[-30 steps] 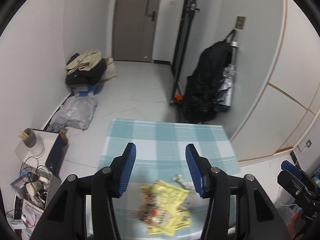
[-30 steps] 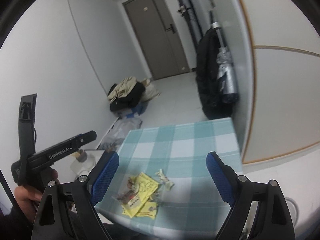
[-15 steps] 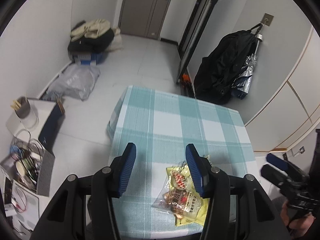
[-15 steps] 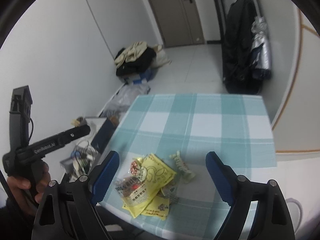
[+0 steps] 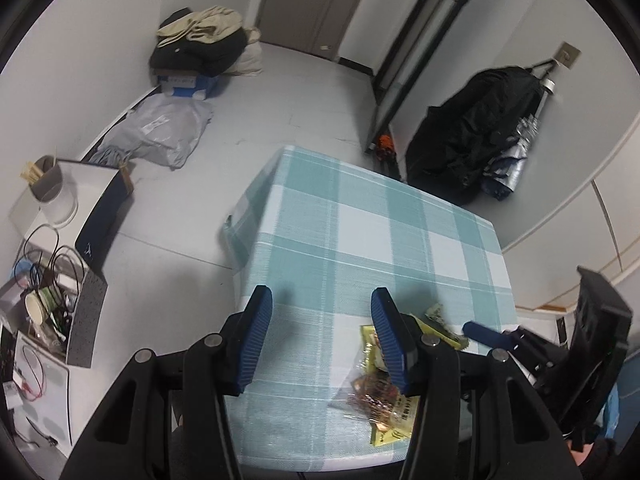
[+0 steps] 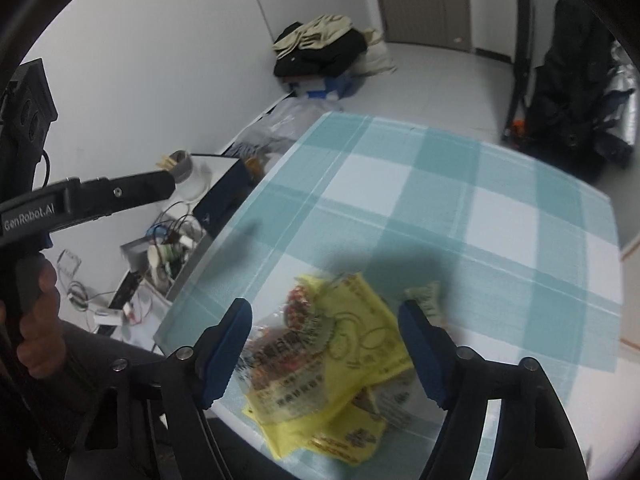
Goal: Collect trash
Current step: 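Grasp the red-printed snack wrapper with the right gripper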
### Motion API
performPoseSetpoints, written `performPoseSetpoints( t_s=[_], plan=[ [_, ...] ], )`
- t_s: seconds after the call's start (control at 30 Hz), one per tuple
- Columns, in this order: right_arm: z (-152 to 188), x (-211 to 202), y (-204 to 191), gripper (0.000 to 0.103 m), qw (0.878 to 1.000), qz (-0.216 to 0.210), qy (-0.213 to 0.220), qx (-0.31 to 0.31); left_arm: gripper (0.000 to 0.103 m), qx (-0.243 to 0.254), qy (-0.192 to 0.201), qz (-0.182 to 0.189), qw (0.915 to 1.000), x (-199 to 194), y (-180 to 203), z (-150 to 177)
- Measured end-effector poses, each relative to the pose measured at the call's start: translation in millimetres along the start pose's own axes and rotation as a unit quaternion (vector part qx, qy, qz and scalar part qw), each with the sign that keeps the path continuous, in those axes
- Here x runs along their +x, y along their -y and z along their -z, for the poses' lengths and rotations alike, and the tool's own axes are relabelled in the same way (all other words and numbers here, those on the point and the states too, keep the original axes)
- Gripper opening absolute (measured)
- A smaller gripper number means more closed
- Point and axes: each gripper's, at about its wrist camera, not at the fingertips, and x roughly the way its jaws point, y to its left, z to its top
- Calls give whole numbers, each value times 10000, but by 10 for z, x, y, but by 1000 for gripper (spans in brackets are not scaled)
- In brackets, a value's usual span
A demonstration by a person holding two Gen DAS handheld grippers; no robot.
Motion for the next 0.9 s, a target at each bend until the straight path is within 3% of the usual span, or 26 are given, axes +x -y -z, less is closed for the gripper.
performPoseSetpoints(
  t_s=[0.3, 0.5, 0.67, 0.9],
  plan=[
    [-17, 304, -93, 60, 9994, -144, -302, -79, 47, -431, -162, -71, 9989, 85, -206, -44],
    [0, 498, -185, 52, 9981, 49, -469, -392, 47, -454, -155, -47, 9988, 66, -226, -53],
    [26, 581, -220, 31, 9972, 93, -565, -482, 47, -349, -150, -58, 9993, 59, -221, -36],
    [46, 535, -228, 29, 9980, 58, -462, -429, 47, -196, -131, -200, 9995, 66, -212, 1]
  ],
)
